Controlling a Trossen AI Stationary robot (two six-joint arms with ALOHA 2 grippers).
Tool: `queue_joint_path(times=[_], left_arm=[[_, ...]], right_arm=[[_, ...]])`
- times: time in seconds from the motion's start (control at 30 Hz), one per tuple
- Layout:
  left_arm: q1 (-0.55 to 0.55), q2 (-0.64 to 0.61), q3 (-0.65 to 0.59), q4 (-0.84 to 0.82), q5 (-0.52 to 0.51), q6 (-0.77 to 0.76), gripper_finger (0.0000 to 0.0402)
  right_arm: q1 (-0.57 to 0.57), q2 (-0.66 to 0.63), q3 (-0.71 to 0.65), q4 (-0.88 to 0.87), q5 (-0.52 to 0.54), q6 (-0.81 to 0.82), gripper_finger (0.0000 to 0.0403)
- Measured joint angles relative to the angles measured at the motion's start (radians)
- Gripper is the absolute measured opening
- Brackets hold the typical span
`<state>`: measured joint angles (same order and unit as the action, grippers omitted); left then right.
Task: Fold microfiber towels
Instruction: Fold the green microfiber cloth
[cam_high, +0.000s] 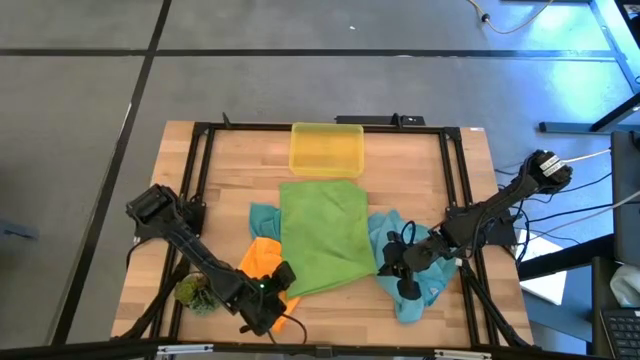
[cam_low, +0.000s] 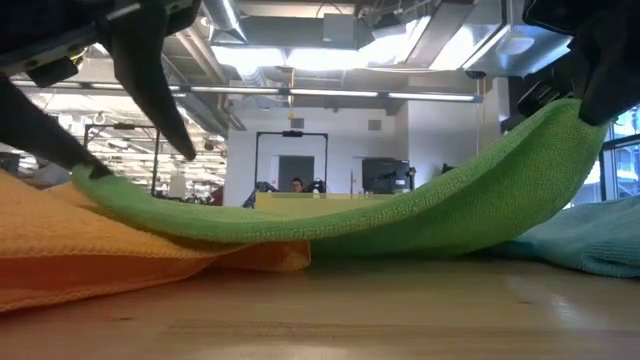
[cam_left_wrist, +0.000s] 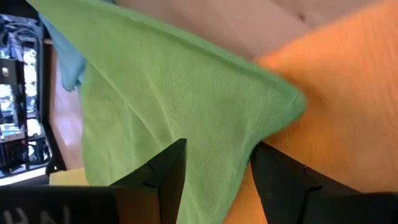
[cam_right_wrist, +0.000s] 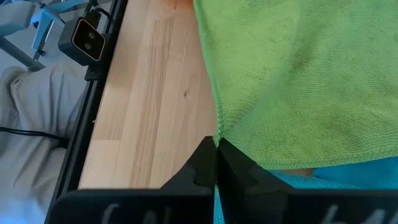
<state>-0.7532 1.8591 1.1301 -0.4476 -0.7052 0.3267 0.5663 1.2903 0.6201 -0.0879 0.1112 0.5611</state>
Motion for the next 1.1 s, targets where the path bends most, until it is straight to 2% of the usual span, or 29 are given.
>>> queue_joint_path(times=[0.23,0.4,0.5,0.67,0.7,0.87,1.1], left_arm=[[-0.007,0.0,0.0,0.047,0.055,-0.053,0.0164],[-0.008,0.0,0.0,0.051,0.068,-0.132,0.0141],[-0.007,0.0,0.0,0.062,0.075,-0.178,0.0111],[-0.01,-0.011,0.0,0.117,0.12,-0.28,0.0017],[-0.01,-0.017,0.003,0.121,0.122,-0.313,0.0009],[-0.018,-0.043,0.045,0.114,0.142,-0.431,0.0002],[-0.039,-0.076,0.13,0.086,0.293,-0.577,0.0]], right_arm=[[0.0,0.0,0.0,0.0,0.0,-0.001,0.0006],[0.0,0.0,0.0,0.0,0.0,-0.011,0.0006],[0.0,0.0,0.0,0.001,0.0,0.001,0.0006],[0.005,0.0,0.0,0.021,-0.004,0.012,0.0006],[0.006,0.0,0.0,0.02,0.0,0.018,0.0006],[0.009,0.001,0.0,0.021,-0.013,0.051,0.0006],[0.117,0.001,0.0,0.039,-0.061,0.123,0.0006]])
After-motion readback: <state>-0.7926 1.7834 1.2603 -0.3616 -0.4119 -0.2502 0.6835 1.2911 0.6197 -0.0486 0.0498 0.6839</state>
